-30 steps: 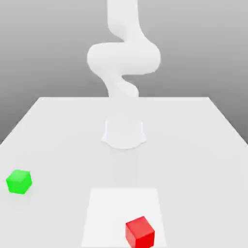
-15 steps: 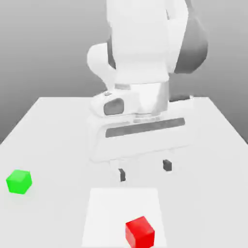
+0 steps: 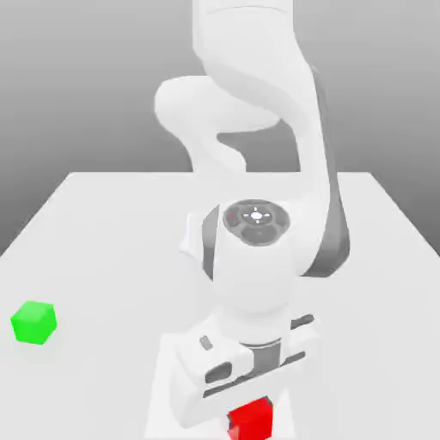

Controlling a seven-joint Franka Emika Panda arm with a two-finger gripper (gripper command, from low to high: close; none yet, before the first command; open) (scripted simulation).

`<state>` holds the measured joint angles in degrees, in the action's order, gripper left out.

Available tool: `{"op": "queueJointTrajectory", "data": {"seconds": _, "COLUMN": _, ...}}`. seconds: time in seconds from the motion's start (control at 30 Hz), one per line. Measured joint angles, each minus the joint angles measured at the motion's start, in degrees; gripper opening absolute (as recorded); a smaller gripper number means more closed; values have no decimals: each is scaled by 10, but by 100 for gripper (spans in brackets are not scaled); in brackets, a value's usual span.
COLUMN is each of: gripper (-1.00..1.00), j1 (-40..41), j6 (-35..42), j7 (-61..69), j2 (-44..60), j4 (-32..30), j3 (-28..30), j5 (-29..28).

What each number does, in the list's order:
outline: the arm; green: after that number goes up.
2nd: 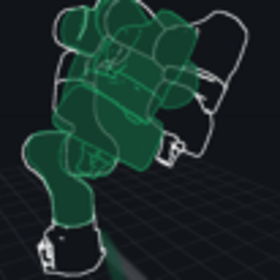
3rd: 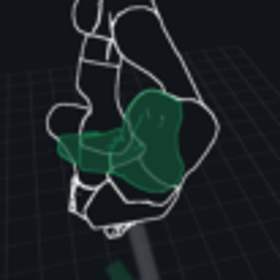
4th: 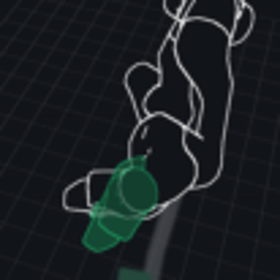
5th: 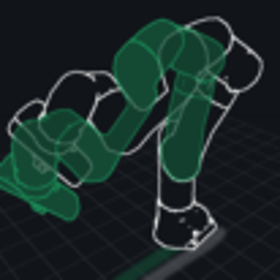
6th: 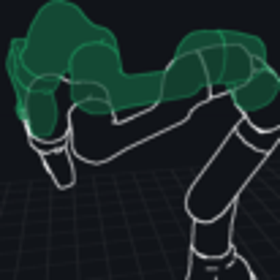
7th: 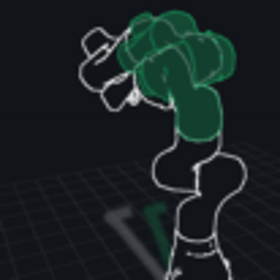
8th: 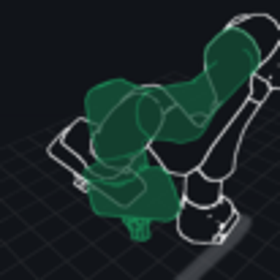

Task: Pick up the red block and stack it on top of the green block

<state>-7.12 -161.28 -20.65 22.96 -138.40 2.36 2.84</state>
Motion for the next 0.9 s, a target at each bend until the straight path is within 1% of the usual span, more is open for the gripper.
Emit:
{"op": "queueJointTrajectory", "data": {"seconds": 0.07, "gripper": -100, "j1": 0, "j6": 1, "j7": 0, "j2": -2, "j4": 0, "j3": 0, "j5": -1}}
{"op": "queueJointTrajectory", "data": {"seconds": 0.23, "gripper": -100, "j1": 2, "j6": 74, "j7": -4, "j2": -91, "j4": -16, "j3": 9, "j5": -12}}
{"op": "queueJointTrajectory", "data": {"seconds": 0.5, "gripper": -100, "j1": 142, "j6": 92, "j7": 135, "j2": -170, "j4": -76, "j3": 127, "j5": -25}}
{"op": "queueJointTrajectory", "data": {"seconds": 0.53, "gripper": -100, "j1": 173, "j6": 94, "j7": 157, "j2": -180, "j4": -84, "j3": 145, "j5": -26}}
{"op": "queueJointTrajectory", "data": {"seconds": 0.63, "gripper": -100, "j1": 304, "j6": 102, "j7": 246, "j2": -215, "j4": -111, "j3": 202, "j5": -29}}
{"op": "queueJointTrajectory", "data": {"seconds": 0.67, "gripper": -100, "j1": 339, "j6": 101, "j7": 270, "j2": -219, "j4": -118, "j3": 208, "j5": -25}}
{"op": "queueJointTrajectory", "data": {"seconds": 0.7, "gripper": -100, "j1": 359, "j6": 93, "j7": 288, "j2": -213, "j4": -120, "j3": 203, "j5": -16}}
{"op": "queueJointTrajectory", "data": {"seconds": 0.77, "gripper": -100, "j1": 346, "j6": 69, "j7": 313, "j2": -188, "j4": -121, "j3": 183, "j5": 8}}
{"op": "queueJointTrajectory", "data": {"seconds": 0.87, "gripper": -100, "j1": 358, "j6": 25, "j7": 349, "j2": -138, "j4": -119, "j3": 160, "j5": 55}}
{"op": "queueJointTrajectory", "data": {"seconds": 0.9, "gripper": 100, "j1": 365, "j6": 10, "j7": 361, "j2": -121, "j4": -118, "j3": 150, "j5": 70}}
